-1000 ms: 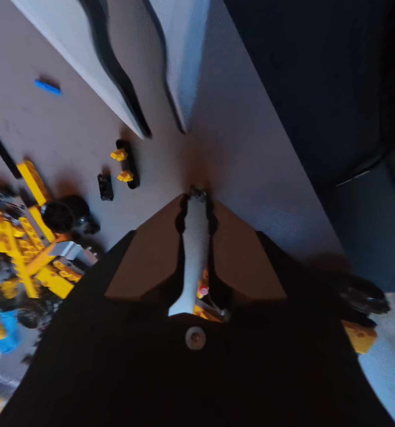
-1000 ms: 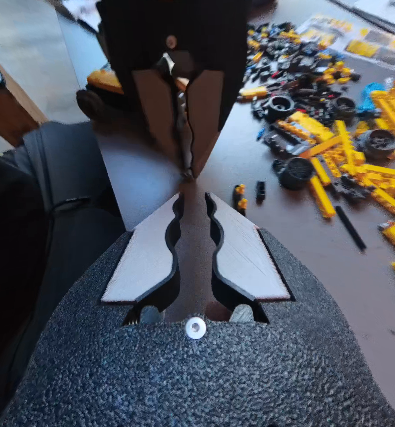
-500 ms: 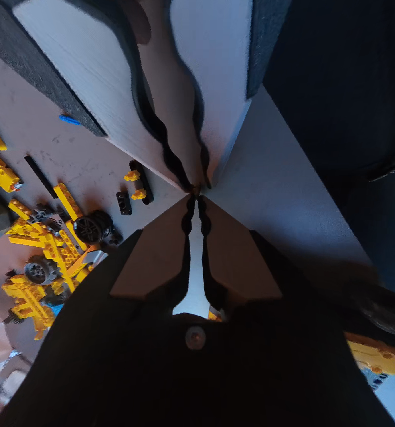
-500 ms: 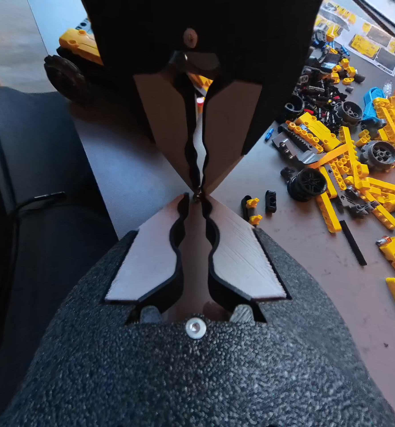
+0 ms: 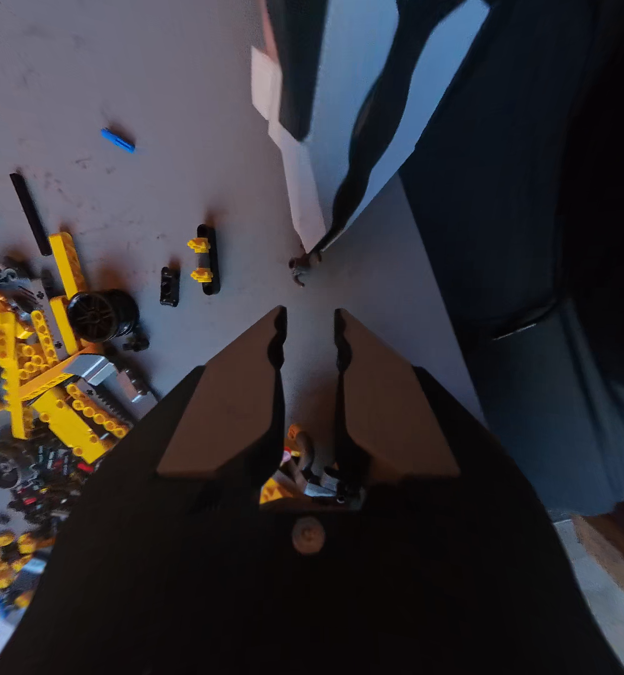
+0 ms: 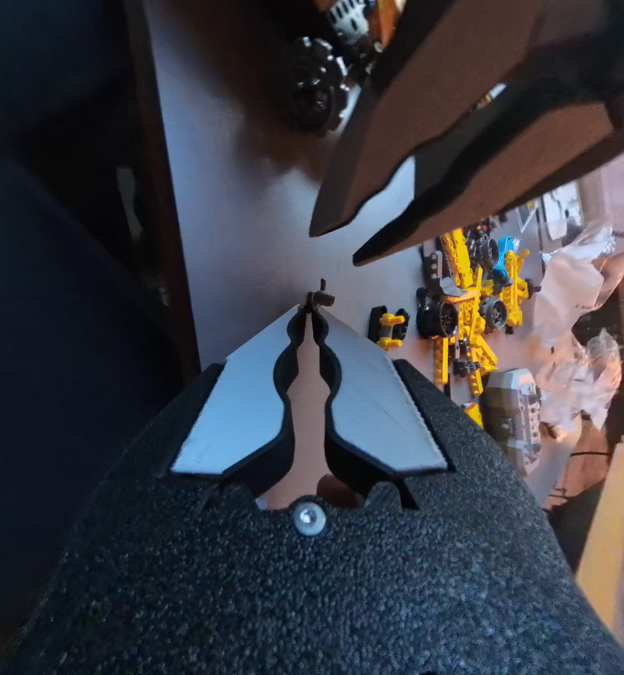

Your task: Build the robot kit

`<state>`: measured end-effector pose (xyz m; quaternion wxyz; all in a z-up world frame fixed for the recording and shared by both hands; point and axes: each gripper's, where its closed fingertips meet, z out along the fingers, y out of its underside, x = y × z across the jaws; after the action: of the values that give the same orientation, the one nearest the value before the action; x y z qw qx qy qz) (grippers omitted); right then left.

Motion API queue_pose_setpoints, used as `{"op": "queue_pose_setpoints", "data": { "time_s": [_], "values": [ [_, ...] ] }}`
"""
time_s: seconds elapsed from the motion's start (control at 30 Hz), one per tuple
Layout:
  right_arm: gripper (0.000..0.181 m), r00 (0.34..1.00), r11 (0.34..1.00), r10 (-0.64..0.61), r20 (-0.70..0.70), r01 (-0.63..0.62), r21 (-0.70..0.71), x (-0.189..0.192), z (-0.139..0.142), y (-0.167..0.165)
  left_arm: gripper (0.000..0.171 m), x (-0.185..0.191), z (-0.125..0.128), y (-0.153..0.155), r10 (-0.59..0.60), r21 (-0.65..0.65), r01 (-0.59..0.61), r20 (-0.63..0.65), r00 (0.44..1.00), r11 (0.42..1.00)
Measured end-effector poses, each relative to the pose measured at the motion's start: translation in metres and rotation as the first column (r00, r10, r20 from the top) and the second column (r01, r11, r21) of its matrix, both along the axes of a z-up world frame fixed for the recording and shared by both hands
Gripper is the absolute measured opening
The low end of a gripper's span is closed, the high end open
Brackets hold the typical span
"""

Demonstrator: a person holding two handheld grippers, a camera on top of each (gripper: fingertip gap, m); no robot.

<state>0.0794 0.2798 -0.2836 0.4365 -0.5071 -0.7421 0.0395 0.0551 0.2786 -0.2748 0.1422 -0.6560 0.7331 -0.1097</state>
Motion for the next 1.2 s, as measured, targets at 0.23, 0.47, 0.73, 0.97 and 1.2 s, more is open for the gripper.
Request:
{"op": "queue_pose_setpoints", "data": {
  "time_s": [0.23,0.47,0.73,0.97,1.2],
  "values": [
    [0.007,0.990,0.993,0.093,0.110,-0.101,0.064,-0.002,-0.001,-0.006,0.020,0.006,-0.012,0.000,0.088,-0.081,-0.089,-0.017,0.996,0.993],
    [0.017,0.984,0.991,0.128,0.124,-0.132,0.026,-0.002,0.003,-0.014,0.014,0.004,-0.018,-0.005,0.028,-0.026,-0.029,-0.048,0.998,0.999],
    [0.018,0.995,0.986,-0.083,-0.052,0.075,-0.147,0.062,0.024,0.025,0.015,-0.021,0.012,0.007,0.225,0.036,-0.225,-0.007,0.974,0.974],
    [0.018,0.873,0.812,-0.422,-0.243,0.245,-0.529,0.103,0.031,0.076,0.033,0.000,0.074,-0.018,0.618,-0.178,-0.601,0.379,0.689,0.779],
    [0.017,0.896,0.802,-0.408,-0.177,0.259,-0.538,0.106,0.013,0.095,0.038,0.013,0.026,-0.048,0.706,-0.212,-0.687,0.383,0.596,0.695]
  ]
}}
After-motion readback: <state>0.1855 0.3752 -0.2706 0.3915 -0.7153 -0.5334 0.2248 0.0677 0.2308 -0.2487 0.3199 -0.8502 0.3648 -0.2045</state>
